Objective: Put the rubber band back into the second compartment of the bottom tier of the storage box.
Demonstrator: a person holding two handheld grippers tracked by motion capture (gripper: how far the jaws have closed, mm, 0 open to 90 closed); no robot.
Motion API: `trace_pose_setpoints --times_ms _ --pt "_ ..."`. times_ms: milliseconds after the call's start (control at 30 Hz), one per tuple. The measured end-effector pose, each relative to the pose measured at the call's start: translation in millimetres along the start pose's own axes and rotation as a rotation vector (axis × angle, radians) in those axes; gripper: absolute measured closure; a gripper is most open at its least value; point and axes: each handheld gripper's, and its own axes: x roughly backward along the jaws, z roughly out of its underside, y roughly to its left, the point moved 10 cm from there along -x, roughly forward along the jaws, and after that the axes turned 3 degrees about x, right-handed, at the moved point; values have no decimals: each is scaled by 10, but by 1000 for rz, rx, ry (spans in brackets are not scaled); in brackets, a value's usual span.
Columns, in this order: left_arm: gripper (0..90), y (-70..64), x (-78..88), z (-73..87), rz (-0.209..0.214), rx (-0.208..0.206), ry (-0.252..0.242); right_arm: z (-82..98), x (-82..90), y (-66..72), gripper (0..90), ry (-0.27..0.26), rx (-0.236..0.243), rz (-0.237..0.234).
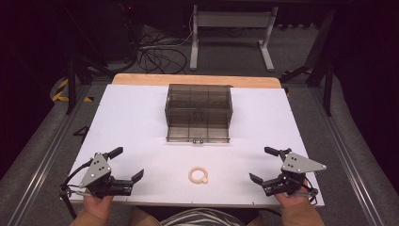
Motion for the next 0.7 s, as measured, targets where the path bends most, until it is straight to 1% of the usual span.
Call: trace_pose_setpoints --times_ms 100,133,267,367,400,567,700 --pt "1 9 6 -6 -1 9 -7 -3 -8 11 7 -1 1 -4" --pt "1 8 4 -7 -1 22 -10 3 -12 9 7 3 -1 -2" --pt "1 8 6 -10 2 18 -15 14 -24 12 8 10 -1 -6" --pt "1 6 13 -14 -3 -2 -14 13 -25 18 13 12 -4 -6" --pt "1 -2 14 -14 -1 1 -17 13 -27 21 16 12 -3 -8" --pt "2 1 18 -20 -6 -6 -19 14 -30 27 18 17 0 -10" --pt "3 2 16 -15 -9 -7 -14 13 -33 28 22 20 -2 -12"
